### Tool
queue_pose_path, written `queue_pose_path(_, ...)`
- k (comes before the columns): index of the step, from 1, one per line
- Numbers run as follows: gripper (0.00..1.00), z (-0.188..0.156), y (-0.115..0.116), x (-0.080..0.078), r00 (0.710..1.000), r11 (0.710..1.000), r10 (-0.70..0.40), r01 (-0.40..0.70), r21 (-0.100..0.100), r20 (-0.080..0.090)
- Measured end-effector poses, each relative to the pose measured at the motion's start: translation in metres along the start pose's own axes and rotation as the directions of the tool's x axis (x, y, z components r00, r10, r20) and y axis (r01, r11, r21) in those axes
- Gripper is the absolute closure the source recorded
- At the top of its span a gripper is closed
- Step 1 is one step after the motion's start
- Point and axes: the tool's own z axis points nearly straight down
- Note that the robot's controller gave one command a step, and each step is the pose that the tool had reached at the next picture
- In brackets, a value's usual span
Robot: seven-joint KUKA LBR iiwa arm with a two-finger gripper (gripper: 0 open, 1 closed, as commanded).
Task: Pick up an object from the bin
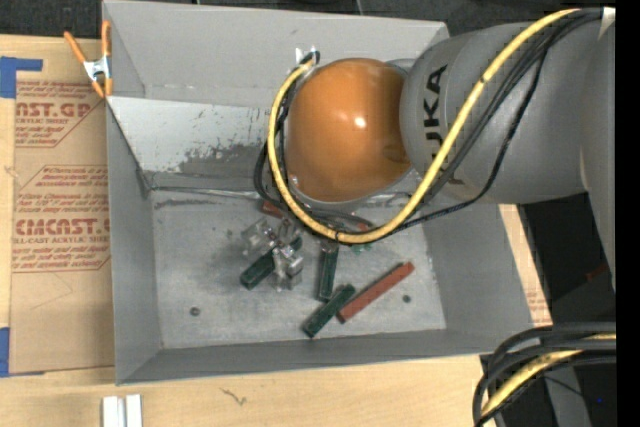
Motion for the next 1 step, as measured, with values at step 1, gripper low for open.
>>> queue_pose_path(1, 1.0, -0.0171, -0.0003, -0.0009, 1.0, 1.0, 0.0, 0.0, 0.002, 0.004)
